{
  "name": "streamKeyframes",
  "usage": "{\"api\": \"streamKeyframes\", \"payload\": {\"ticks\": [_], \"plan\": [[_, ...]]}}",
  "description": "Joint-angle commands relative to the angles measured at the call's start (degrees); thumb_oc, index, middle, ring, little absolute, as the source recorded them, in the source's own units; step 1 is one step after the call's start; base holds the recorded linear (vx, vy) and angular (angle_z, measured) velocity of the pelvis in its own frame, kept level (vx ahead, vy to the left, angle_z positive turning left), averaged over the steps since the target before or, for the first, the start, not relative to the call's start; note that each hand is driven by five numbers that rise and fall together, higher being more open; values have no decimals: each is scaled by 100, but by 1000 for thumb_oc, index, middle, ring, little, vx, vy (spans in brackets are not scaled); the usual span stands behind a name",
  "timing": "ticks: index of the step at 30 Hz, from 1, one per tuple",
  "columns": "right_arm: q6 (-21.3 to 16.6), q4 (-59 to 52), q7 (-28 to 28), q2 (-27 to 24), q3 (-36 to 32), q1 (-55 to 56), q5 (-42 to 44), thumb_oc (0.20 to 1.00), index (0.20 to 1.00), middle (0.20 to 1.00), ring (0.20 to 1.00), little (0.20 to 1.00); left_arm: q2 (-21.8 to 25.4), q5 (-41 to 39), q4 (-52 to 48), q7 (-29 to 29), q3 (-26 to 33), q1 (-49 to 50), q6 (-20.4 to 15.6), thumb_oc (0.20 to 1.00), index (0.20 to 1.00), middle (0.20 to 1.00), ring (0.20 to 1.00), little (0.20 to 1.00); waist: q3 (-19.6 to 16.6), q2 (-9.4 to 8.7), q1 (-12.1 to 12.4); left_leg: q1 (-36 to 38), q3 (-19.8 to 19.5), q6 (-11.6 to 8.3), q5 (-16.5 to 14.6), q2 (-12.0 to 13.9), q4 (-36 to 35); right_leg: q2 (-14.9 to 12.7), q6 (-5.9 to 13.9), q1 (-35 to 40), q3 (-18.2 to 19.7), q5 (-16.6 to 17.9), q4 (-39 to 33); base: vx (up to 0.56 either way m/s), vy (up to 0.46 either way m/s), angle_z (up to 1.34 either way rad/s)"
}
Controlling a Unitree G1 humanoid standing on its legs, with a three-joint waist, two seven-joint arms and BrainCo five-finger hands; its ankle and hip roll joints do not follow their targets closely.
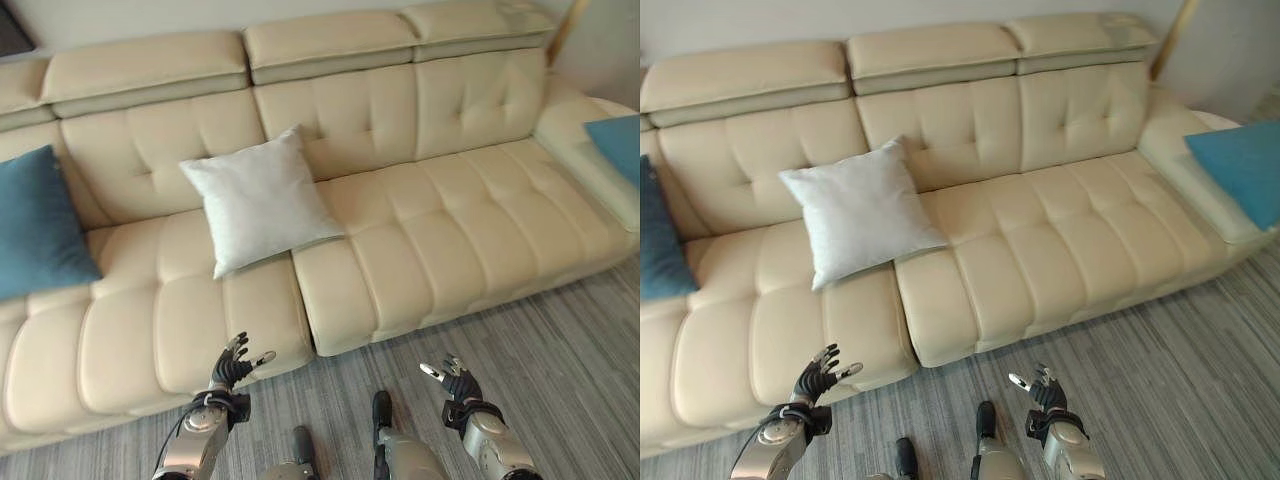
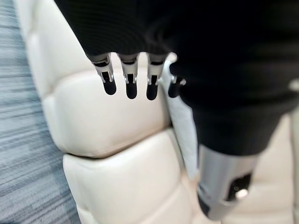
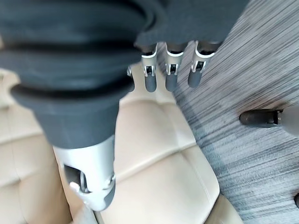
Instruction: Pick up all the scattered cushions and arrange them neatly on the sofa.
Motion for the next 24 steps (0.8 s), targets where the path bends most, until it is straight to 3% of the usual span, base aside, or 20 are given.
{"api": "streamKeyframes", "payload": {"ticks": [1,3,6,9,11,12,13,14,16,18,19,22,23,24], "plan": [[-134,-392,-46,-125,-51,2,-211,1000,1000,1000,1000,1000,89,199,-178,-84,105,-53,-118,1000,1000,1000,1000,1000,5,-46,-2,20,-407,-399,-680,-81,127,-408,321,409,-202,-389,-84,15,-47,-99],[-104,-606,-37,-187,-63,89,-317,1000,1000,1000,1000,1000,59,219,-228,-131,131,-59,-87,1000,1000,1000,1000,1000,-17,-92,-23,151,11,-406,-819,-22,314,-612,354,492,-771,-264,-185,46,-149,-151],[-138,-834,-13,-274,-65,236,-305,1000,1000,1000,1000,1000,-21,248,-211,-190,48,-132,-107,1000,1000,1000,1000,1000,-75,-134,-170,152,188,-541,-888,104,698,-382,348,694,-573,-264,-758,103,-237,-113],[-140,-965,-21,-372,-44,272,-376,1000,1000,1000,1000,1000,-63,188,-221,-186,54,-161,-118,1000,1000,1000,1000,1000,-88,-95,-251,146,324,-653,-1018,304,1117,-245,262,776,-397,-310,-856,124,-170,-54],[-136,-1073,-3,-459,11,279,-407,1000,1000,1000,1000,1000,-98,123,-292,-168,40,-174,-136,1000,1000,1000,1000,1000,-41,-103,-325,55,387,-732,-1143,613,1947,-113,120,882,-233,-447,-901,152,-192,-37],[-129,-1089,-2,-510,58,246,-424,1000,1000,1000,1000,1000,-117,80,-343,-156,9,-179,-145,1000,1000,1000,1000,1000,3,-94,-305,-39,270,-785,-1034,746,2374,7,44,963,-101,-519,-978,247,-191,-68],[-116,-1093,-1,-592,95,188,-451,1000,1000,1000,1000,1000,-175,-39,-404,-99,-9,-154,-207,1000,1000,1000,1000,1000,57,-64,-237,-259,-317,-810,-861,653,2876,198,-72,1061,192,-607,-1076,196,-144,-107],[-115,-1094,0,-594,93,189,-450,1000,1000,1000,1000,1000,-177,-41,-403,-98,-12,-155,-209,1000,1000,1000,1000,1000,56,-56,-241,-272,-328,-816,-868,665,2898,207,-78,1063,187,-611,-1080,203,-81,-144],[-108,-1119,11,-614,119,159,-469,1000,1000,1000,1000,1000,-254,-150,-451,-59,-35,-95,-250,1000,1000,1000,1000,1000,94,-57,-111,-620,-1090,-686,-1074,191,2970,292,-69,1098,587,-627,-1152,130,13,-118],[-103,-1107,63,-620,147,159,-510,1000,1000,1000,1000,1000,-322,-137,-448,-73,-38,14,-223,1000,1000,1000,1000,1000,128,-144,38,-1028,-1684,-529,-1129,-132,2508,255,8,1103,992,-522,-1273,167,42,-99],[-103,-1108,63,-620,147,160,-510,1000,1000,1000,1000,1000,-322,-136,-449,-73,-38,15,-223,1000,1000,1000,1000,1000,130,-144,40,-1022,-1681,-528,-1129,-133,2505,254,9,1107,995,-523,-1274,223,33,-128],[-89,-952,31,-662,260,64,-720,1000,1000,1000,1000,1000,-351,-106,-391,-40,-6,94,-189,1000,1000,1000,1000,1000,166,-85,272,-1299,-2497,-593,-574,-445,1477,487,42,1236,1400,-514,-1442,243,35,-75],[-88,-844,-15,-681,337,-31,-767,1000,1000,1000,1000,1000,-364,-125,-304,17,-42,21,-192,1000,1000,1000,1000,1000,228,4,419,-1632,-2968,-656,-76,-540,871,663,16,1309,1614,-569,-1488,224,40,-74],[-90,-841,-15,-680,336,-34,-767,1000,1000,1000,1000,1000,-364,-126,-299,17,-43,16,-195,1000,1000,1000,1000,1000,233,-2,424,-1607,-2961,-657,-62,-543,835,658,16,1313,1620,-577,-1485,212,46,-70]]}}
